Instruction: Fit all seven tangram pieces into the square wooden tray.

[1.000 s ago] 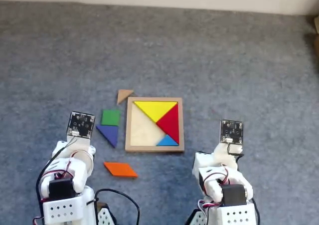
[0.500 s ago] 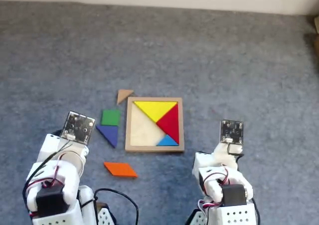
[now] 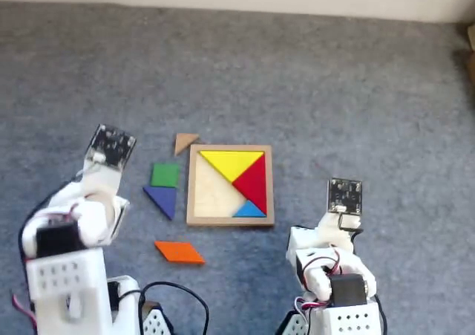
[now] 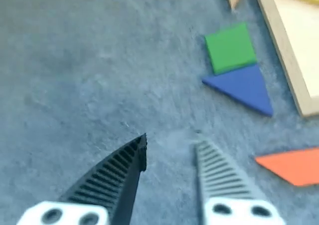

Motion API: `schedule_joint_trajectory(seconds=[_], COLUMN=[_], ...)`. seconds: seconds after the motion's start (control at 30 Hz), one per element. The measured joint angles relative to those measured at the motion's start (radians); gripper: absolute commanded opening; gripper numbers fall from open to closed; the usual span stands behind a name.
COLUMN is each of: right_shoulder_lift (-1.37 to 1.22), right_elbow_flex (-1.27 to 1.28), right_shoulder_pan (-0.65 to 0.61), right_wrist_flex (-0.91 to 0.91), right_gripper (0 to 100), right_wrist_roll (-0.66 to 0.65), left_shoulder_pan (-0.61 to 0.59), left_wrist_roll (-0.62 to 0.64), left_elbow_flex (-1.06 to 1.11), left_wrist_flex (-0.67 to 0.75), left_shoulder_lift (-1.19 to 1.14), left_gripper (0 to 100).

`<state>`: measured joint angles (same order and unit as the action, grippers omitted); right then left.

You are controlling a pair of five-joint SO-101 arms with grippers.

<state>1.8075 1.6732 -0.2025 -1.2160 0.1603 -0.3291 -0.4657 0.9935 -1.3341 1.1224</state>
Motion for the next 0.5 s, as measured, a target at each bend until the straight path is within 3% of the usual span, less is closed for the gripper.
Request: schedule_joint_trajectory(seconds=[0.5], right_shoulder_lift=[0.0], right_elbow_flex=[0.0], right_shoulder_pan=[0.0], right_wrist_flex=[0.0], right_gripper=[1.6], right_wrist_roll=[0.0], left_shoulder_pan=[0.0], left_wrist_roll=[0.0], left_elbow_flex=[-0.141], left_wrist_flex=[0.169], left_shoulder_lift=[-0.591], left_gripper=[23])
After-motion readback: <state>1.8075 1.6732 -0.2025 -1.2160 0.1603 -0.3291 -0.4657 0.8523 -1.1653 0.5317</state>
